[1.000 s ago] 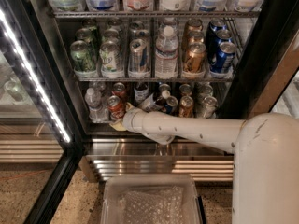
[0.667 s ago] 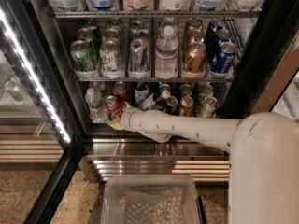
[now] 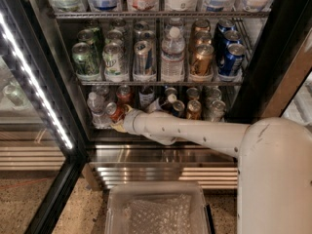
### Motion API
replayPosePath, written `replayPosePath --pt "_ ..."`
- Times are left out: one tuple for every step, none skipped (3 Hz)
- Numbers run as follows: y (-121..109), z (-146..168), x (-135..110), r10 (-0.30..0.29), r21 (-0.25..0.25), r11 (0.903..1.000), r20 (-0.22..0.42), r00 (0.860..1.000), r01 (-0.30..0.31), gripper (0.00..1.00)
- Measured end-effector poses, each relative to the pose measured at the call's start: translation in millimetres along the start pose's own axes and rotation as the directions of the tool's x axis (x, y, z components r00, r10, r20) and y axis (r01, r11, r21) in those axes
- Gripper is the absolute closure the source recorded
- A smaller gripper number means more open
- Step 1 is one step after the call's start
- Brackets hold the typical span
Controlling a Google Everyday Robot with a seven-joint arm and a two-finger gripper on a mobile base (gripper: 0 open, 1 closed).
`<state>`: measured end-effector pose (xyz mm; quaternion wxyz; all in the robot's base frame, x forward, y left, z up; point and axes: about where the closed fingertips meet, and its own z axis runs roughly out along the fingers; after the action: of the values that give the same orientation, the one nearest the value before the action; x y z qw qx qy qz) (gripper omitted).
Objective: Pick coke can from bottom shelf of fridge
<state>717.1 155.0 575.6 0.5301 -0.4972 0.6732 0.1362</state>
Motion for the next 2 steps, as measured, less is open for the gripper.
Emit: replayPosePath --pt "-2.1 -3.4 -4.8 -0.018 -0.012 0.9998 0.018 1.0 0.018 1.0" --pt "-2.1 -3.4 -4.9 -0.018 -0.012 0.9998 0.018 1.0 0.018 1.0"
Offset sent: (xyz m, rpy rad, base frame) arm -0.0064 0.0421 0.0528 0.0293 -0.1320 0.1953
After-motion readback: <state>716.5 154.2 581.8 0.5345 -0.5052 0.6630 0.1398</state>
